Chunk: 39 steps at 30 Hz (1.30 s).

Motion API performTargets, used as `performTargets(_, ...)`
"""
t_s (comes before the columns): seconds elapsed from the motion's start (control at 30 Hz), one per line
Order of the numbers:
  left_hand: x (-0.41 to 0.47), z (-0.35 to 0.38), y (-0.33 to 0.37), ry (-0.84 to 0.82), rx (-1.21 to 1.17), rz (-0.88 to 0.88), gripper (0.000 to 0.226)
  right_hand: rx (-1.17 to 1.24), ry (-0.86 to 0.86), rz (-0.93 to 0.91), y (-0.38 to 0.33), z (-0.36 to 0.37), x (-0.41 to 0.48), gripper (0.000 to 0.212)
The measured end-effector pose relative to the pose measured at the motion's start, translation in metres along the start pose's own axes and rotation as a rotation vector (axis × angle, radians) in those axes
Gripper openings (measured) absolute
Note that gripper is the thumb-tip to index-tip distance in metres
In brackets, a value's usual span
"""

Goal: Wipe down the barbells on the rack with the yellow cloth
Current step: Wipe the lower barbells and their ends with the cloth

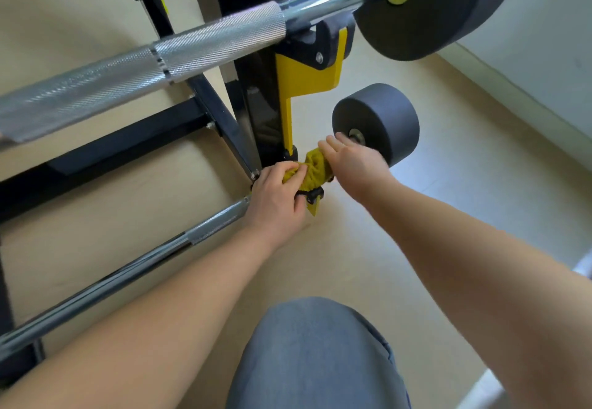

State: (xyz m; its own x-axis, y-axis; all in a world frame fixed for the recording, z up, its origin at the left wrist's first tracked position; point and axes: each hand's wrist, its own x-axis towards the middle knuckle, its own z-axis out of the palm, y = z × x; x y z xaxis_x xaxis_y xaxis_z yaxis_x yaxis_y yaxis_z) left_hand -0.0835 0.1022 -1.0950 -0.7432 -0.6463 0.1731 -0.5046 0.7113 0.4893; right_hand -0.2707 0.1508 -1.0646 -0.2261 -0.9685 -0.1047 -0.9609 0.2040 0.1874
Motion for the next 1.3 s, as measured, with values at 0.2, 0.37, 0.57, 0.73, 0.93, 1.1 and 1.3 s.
performTargets(0.2,0.021,-0.008,0.016,-0.171,0.105,0.035,0.058,-0.472,-0.174,0.028,0.003,-0.015,0.023,0.042)
performTargets(0.37,0.015,-0.004,0.016,-0.16,0.124,0.055,0.046,-0.508,-0.244,0.079,-0.009,-0.026,0.031,0.031)
performTargets(0.57,-0.02,-0.008,-0.004,0.031,0.112,0.015,0.025,-0.008,-0.273,-0.003,-0.051,-0.048,0.016,0.019)
performTargets(0.73,-0.036,-0.049,-0.018,-0.049,0.231,-0.136,0.015,0.031,-0.349,0.014,-0.082,-0.07,0.003,0.024)
performTargets(0.93,-0.051,-0.066,-0.026,-0.155,0.431,-0.271,0.024,-0.022,0.014,-0.027,-0.136,-0.05,-0.039,0.031)
performTargets(1.1,-0.048,-0.063,-0.036,-0.248,0.459,-0.274,0.013,0.142,0.269,-0.134,-0.127,-0.049,-0.035,0.016)
performTargets(1.3,-0.046,-0.067,-0.047,-0.227,0.38,-0.239,0.019,0.173,-0.034,-0.156,-0.131,-0.041,-0.015,0.044)
